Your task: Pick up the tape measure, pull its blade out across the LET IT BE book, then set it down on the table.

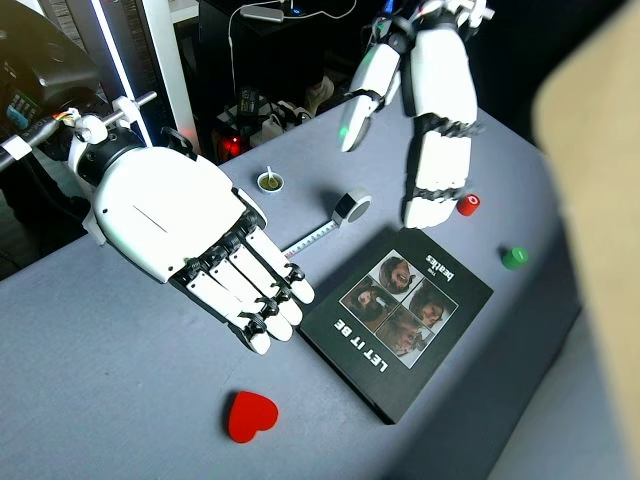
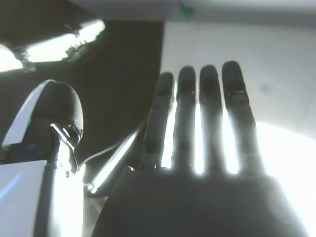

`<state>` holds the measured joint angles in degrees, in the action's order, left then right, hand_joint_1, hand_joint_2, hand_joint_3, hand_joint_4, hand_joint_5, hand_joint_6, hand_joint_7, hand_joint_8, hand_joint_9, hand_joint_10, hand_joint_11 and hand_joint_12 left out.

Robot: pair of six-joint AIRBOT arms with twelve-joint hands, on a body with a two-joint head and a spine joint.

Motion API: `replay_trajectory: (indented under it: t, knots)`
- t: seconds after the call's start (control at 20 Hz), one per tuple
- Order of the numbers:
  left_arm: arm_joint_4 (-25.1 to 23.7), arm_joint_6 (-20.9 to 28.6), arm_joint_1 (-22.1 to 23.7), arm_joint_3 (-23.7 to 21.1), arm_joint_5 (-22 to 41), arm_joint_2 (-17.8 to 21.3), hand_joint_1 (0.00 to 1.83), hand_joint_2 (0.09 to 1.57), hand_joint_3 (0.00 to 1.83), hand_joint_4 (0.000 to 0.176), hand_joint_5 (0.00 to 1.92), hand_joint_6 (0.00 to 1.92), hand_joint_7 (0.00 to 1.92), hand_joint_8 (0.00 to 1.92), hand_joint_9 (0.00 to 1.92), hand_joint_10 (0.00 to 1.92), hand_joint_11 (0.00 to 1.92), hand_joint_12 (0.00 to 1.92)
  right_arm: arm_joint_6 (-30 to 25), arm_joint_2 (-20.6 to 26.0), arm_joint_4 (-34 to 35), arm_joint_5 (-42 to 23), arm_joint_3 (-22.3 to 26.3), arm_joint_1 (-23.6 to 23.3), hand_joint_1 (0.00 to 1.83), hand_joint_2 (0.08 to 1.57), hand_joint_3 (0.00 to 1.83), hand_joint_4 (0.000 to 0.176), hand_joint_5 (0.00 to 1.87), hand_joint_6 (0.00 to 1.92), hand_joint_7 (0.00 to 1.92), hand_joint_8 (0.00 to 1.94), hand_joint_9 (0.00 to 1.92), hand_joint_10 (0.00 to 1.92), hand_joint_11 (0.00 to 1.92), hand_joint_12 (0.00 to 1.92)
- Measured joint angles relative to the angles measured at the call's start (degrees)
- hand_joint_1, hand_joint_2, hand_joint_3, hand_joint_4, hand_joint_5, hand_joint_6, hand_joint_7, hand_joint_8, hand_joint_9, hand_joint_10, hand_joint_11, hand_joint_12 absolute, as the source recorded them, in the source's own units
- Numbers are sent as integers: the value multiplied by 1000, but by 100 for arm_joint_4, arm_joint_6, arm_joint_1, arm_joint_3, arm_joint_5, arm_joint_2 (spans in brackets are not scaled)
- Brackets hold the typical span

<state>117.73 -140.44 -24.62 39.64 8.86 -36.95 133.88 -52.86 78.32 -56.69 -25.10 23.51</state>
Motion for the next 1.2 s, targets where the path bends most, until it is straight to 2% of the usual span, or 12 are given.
replay_trajectory:
  t: [0.15,0.25,0.35,0.45,0.55,0.6,0.7,0.8,0.95,1.05,1.2]
  knots:
    - [-26,-9,-332,28,-160,138,251,1146,0,0,255,1,209,0,218,0,17,549,7,-2,-9,24,24,0,170,1176,0,38,147,0,143,0,103,1,0,528]
    - [-31,-330,-308,28,-229,136,250,1143,0,0,240,0,170,1,192,0,1,584,9,-2,-15,22,24,0,154,1183,1,37,143,0,138,0,104,1,0,566]
    - [-35,-671,-280,48,-352,133,249,1142,0,9,209,0,160,0,206,7,17,602,11,-2,-17,20,24,0,142,1187,1,35,142,0,157,6,113,3,0,584]
    - [-111,-682,-286,57,-354,133,287,1115,0,9,210,2,184,8,211,6,37,622,11,0,-17,20,24,0,144,1185,0,33,160,7,168,9,122,7,0,585]
    - [-662,136,-378,59,-354,133,484,1036,0,0,227,7,227,10,232,7,28,647,9,-2,-28,33,24,0,148,1182,0,29,167,6,170,6,136,8,0,564]
    - [-892,258,-422,61,-372,133,593,1010,0,0,251,4,267,6,259,6,34,664,11,-2,-31,28,24,0,146,1182,0,29,167,4,170,3,139,6,0,541]
    - [-957,212,-417,125,-415,122,710,1025,1,0,308,7,342,8,315,8,65,690,11,-2,-31,31,24,0,157,1179,0,27,166,2,185,7,143,5,0,534]
    - [-1067,208,-424,166,-437,109,840,1053,1,0,433,8,453,6,401,7,122,702,11,-2,-33,31,24,0,161,1178,0,26,166,2,198,4,149,3,0,638]
    - [-1067,251,-424,166,-448,98,909,1073,3,0,516,8,534,7,492,12,200,709,9,-2,-33,31,24,0,159,1177,0,24,174,4,207,3,177,7,0,768]
    - [-1340,533,-424,166,-448,98,907,1104,7,0,533,3,549,0,513,2,238,687,11,0,-33,31,24,0,159,1181,2,24,176,4,210,3,178,5,0,779]
    - [-1375,426,-442,184,-476,-13,890,1152,14,0,458,0,494,0,495,0,233,676,11,-2,-33,33,24,0,172,1181,0,23,180,2,212,1,199,6,0,827]
